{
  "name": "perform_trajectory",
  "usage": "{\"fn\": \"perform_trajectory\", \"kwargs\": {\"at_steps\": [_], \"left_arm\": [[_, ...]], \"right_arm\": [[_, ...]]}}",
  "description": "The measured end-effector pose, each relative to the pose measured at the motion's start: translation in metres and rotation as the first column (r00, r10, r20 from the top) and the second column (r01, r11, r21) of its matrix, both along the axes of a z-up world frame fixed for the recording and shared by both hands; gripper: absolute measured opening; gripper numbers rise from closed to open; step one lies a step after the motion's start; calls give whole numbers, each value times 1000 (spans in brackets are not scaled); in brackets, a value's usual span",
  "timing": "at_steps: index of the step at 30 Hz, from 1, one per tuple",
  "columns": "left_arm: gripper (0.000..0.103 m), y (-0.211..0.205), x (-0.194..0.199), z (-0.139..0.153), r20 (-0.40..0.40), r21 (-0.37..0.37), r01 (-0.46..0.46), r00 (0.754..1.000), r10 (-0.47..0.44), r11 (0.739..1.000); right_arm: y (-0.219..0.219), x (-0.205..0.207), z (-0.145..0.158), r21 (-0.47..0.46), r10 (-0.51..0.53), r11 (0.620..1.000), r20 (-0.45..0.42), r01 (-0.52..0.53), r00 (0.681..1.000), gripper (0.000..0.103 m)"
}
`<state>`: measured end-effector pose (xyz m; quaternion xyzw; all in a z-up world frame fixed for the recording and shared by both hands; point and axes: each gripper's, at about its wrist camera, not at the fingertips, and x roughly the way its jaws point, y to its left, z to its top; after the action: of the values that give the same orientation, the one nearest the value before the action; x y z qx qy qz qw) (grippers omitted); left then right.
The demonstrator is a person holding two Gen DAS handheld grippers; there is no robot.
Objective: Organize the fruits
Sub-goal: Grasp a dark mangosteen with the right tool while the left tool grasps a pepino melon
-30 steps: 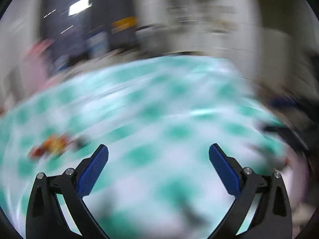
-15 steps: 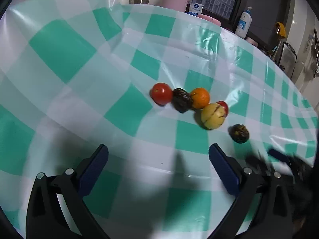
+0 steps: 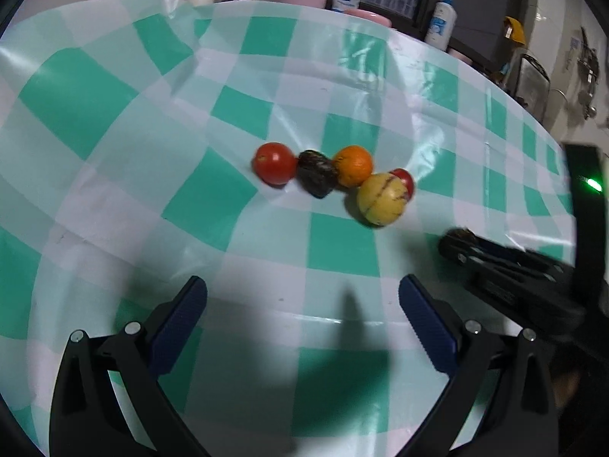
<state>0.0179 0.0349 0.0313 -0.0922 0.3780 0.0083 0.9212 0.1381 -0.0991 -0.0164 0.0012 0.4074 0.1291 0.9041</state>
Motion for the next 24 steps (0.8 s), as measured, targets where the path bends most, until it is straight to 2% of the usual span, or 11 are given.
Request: {"fn": "perform_trajectory", "kwargs": {"at_steps": [3,5,8,10,14,15,17,20,22,24], "left_arm": [[101,-10,8,-3,-23,-50,46,999,-47,998],[101,-19,15,-4,-31,-70,65,997,-68,995],[101,-41,38,-5,-42,-19,75,996,-76,997],[101,-52,59,-5,-47,20,60,997,-59,998],[80,-64,99,-13,-88,64,25,996,-20,998],[70,-65,107,-15,-107,63,24,994,-18,998],[65,-65,116,-17,-114,48,18,993,-12,999],[44,-60,113,-15,-101,21,15,995,-13,1000],[44,-55,102,-15,-92,-4,27,995,-27,1000],[44,-54,87,-12,-79,14,31,996,-30,999]], "right_arm": [[-32,-28,0,85,-69,994,20,67,997,40],[-58,-43,-2,194,-107,976,5,104,994,40],[-82,-57,-2,301,-140,945,14,129,990,40],[-81,-53,1,308,-145,942,14,133,989,40],[-81,-57,1,317,-130,941,9,121,991,40],[-80,-53,0,326,-128,938,-1,121,992,40],[-82,-51,-2,337,-128,933,-11,124,992,40],[-81,-52,-3,338,-118,934,-10,115,993,40],[-81,-54,-3,340,-114,934,-8,110,993,40],[-82,-55,-3,343,-112,933,-5,107,994,40]]}}
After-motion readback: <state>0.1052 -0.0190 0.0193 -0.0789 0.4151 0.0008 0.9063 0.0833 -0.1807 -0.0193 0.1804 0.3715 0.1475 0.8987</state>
